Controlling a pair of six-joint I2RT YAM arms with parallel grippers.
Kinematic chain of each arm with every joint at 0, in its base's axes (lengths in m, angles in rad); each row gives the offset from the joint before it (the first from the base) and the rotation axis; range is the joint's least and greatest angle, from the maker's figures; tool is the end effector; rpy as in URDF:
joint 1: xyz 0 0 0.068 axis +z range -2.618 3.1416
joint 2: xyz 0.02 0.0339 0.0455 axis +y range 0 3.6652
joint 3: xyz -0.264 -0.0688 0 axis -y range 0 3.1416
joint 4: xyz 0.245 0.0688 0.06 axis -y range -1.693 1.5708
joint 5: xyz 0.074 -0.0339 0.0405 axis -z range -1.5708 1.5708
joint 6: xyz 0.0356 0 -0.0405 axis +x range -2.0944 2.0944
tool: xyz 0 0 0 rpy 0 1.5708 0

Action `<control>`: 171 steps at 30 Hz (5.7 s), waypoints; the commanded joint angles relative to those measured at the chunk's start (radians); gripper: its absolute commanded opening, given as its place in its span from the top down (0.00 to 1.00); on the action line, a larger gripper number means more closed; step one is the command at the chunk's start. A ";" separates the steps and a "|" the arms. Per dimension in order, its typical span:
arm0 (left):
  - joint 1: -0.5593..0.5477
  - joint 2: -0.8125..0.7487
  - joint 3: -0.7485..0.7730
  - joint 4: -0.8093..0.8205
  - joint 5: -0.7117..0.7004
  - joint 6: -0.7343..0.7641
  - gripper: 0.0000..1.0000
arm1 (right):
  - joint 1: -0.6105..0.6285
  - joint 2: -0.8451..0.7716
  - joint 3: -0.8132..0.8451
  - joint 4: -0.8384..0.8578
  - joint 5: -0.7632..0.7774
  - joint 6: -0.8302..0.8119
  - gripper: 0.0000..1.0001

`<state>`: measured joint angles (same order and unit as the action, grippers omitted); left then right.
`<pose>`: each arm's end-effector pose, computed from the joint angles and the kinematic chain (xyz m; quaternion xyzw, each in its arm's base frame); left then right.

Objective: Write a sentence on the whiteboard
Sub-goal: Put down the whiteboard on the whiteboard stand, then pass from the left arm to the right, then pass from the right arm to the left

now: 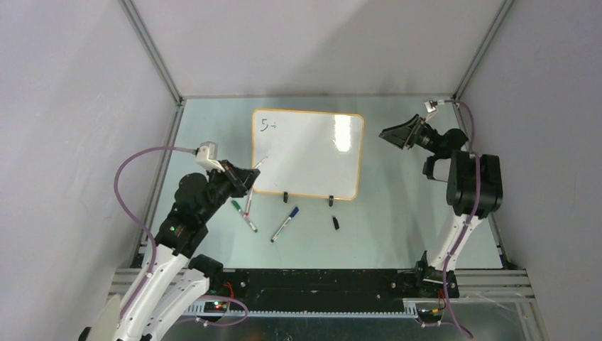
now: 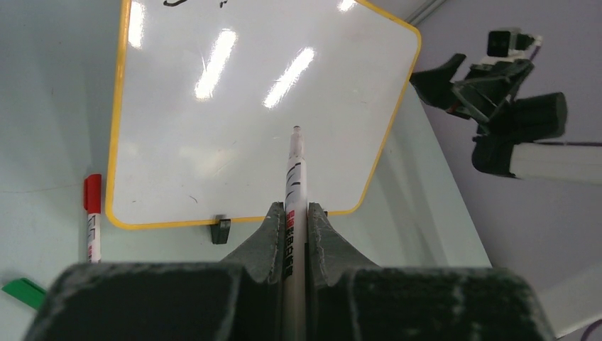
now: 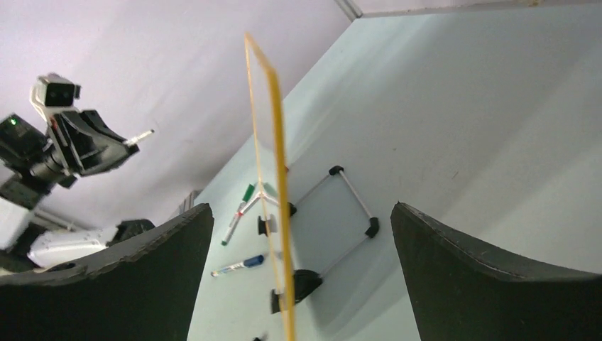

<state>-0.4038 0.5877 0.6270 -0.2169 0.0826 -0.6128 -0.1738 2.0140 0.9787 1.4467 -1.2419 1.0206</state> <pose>0.1372 -0.0618 0.3101 -0.0536 0.7650 -0.3397 0.5446 0.3882 -0.0339 0.2061 -0.1520 0.6421 0.5701 0.4894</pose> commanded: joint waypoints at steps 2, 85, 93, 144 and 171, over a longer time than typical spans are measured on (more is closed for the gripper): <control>-0.005 -0.009 0.038 0.006 0.022 -0.017 0.99 | -0.048 -0.318 -0.207 -0.039 0.093 -0.031 0.01; -0.459 0.271 -0.018 0.692 0.178 0.105 0.95 | 1.146 -1.181 -0.279 -1.047 1.414 -0.162 1.00; -0.461 0.275 -0.029 0.699 0.163 0.105 1.00 | 1.116 -1.197 -0.279 -1.087 1.378 -0.141 0.69; -0.394 0.202 0.198 0.193 0.277 0.125 0.36 | 0.725 -1.006 0.130 -1.717 0.569 -0.659 1.00; -0.392 0.344 0.254 0.290 0.438 0.154 0.51 | 0.763 -0.967 0.190 -1.753 0.430 -0.650 1.00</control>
<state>-0.7952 0.9703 0.8162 0.0654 0.5251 -0.4778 0.5964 1.0519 1.1267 -0.2878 -0.8207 0.3931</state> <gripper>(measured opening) 0.492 0.052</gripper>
